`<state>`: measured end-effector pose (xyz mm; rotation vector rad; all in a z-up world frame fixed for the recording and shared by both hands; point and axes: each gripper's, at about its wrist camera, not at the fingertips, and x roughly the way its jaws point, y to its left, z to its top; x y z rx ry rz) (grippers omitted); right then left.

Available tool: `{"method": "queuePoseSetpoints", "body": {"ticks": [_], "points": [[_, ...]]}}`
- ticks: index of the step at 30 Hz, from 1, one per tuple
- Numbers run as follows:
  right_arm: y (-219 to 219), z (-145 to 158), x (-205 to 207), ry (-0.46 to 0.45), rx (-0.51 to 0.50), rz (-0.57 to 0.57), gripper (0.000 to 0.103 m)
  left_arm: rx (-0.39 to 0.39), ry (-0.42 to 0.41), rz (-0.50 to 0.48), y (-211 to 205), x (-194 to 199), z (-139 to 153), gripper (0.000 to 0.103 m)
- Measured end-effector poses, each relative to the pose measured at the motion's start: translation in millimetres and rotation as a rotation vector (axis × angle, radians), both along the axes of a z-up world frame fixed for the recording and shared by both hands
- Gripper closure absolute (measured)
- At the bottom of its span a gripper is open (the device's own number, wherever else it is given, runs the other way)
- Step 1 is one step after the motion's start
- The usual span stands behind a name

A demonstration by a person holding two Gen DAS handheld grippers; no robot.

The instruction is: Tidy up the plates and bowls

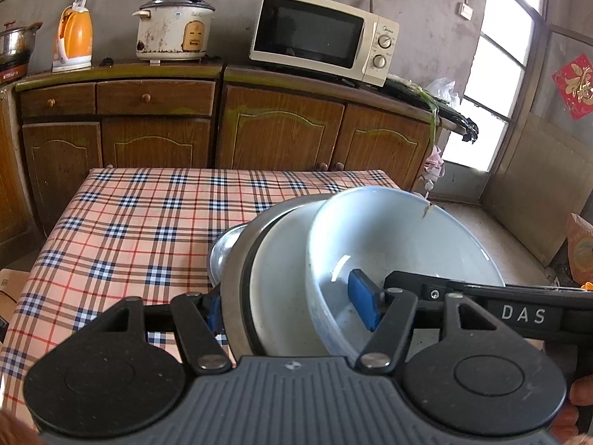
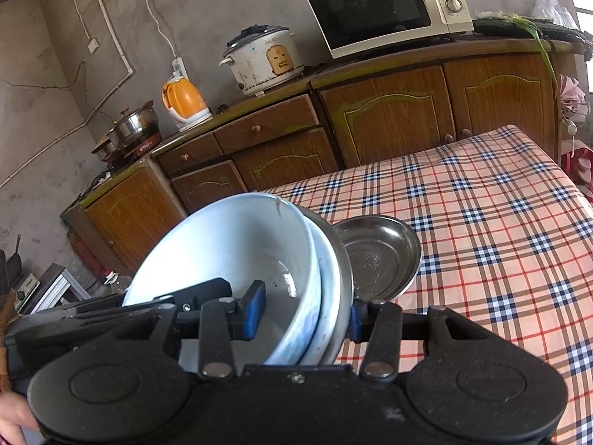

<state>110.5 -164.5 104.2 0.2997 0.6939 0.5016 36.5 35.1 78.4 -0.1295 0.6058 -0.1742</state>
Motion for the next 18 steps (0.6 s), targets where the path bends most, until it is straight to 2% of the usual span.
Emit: {"method": "queuePoseSetpoints", "body": {"ticks": [18], "points": [[5,-6,22,0.000,-0.009,0.009,0.049,-0.009,0.002,0.022,3,22,-3,0.038]]}}
